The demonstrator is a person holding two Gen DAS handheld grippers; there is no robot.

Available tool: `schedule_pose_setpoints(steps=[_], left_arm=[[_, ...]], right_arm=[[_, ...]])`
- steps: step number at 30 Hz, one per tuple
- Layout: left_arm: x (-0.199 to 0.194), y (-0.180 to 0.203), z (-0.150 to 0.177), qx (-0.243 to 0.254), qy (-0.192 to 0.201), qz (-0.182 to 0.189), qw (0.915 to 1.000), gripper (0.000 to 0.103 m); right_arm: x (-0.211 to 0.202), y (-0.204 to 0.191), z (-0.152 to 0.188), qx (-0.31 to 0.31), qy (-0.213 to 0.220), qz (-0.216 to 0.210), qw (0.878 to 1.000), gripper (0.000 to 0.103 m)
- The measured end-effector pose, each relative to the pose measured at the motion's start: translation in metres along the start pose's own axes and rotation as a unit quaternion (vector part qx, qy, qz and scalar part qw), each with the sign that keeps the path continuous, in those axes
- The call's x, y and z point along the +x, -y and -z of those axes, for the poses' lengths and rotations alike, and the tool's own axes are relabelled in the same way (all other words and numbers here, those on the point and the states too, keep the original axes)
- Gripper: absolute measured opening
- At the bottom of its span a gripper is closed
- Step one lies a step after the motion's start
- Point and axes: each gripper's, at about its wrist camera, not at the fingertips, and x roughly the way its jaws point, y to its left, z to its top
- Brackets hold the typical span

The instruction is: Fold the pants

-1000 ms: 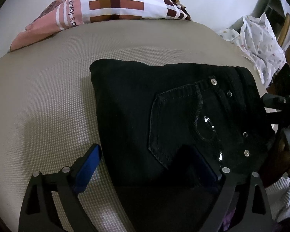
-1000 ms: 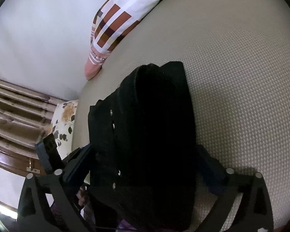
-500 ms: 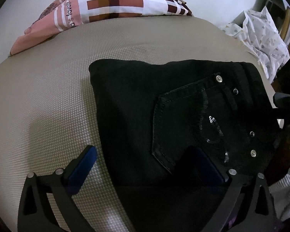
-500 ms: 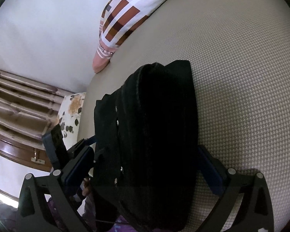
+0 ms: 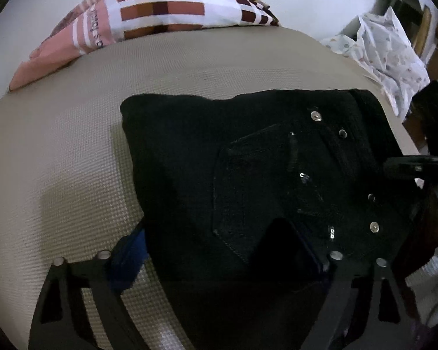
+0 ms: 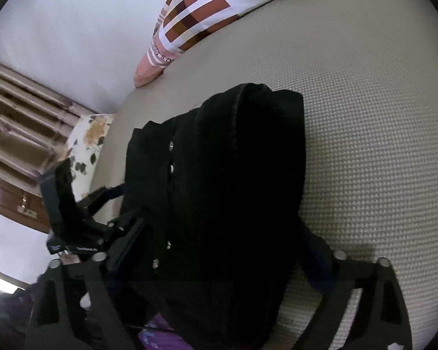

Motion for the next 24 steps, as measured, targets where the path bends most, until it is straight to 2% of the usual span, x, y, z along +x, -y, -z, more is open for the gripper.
schedule_pose_setpoints(steps=[2, 5, 7, 10, 14, 17, 19, 20, 22, 23, 24], left_arm=[[-0.001, 0.003, 0.0, 0.007, 0.004, -0.007, 0.9999, 0.081], [-0.003, 0.004, 0.0, 0.012, 0.007, -0.013, 0.9998, 0.075], [-0.003, 0.005, -0.001, 0.018, 0.006, -0.016, 0.9997, 0.074], [-0.003, 0.005, -0.001, 0.02, 0.004, -0.018, 0.9996, 0.074], [-0.002, 0.004, -0.003, 0.018, 0.002, -0.018, 0.9997, 0.076], [0.0, 0.002, -0.003, 0.012, -0.001, -0.013, 0.9998, 0.079], [0.001, 0.0, -0.004, 0.008, -0.004, -0.008, 0.9999, 0.08], [0.002, 0.0, -0.004, 0.008, -0.004, -0.006, 0.9999, 0.08], [0.0, 0.002, -0.003, 0.015, 0.002, -0.009, 0.9998, 0.078], [-0.001, 0.004, -0.002, 0.02, 0.007, -0.013, 0.9997, 0.073], [-0.002, 0.005, -0.003, 0.023, 0.01, -0.018, 0.9995, 0.066]], right_arm=[[0.0, 0.008, 0.001, 0.013, 0.0, 0.001, 1.0, 0.051], [-0.001, 0.018, 0.002, 0.027, 0.006, -0.017, 0.999, 0.044], [0.0, 0.02, 0.002, 0.03, 0.005, -0.027, 0.999, 0.044], [0.001, 0.026, -0.001, 0.038, 0.003, -0.049, 0.998, 0.048], [0.004, 0.028, -0.003, 0.042, -0.002, -0.099, 0.994, 0.075], [0.011, 0.014, -0.008, 0.014, -0.004, -0.085, 0.996, 0.085], [0.012, 0.005, -0.006, -0.009, -0.003, -0.066, 0.998, 0.085], [0.013, 0.0, -0.006, -0.022, -0.004, -0.054, 0.998, 0.083], [0.014, 0.0, -0.003, -0.025, -0.01, -0.035, 0.999, 0.052], [0.015, 0.005, -0.002, -0.011, -0.012, -0.037, 0.999, 0.041], [0.014, 0.009, 0.0, 0.004, -0.004, -0.049, 0.999, 0.041]])
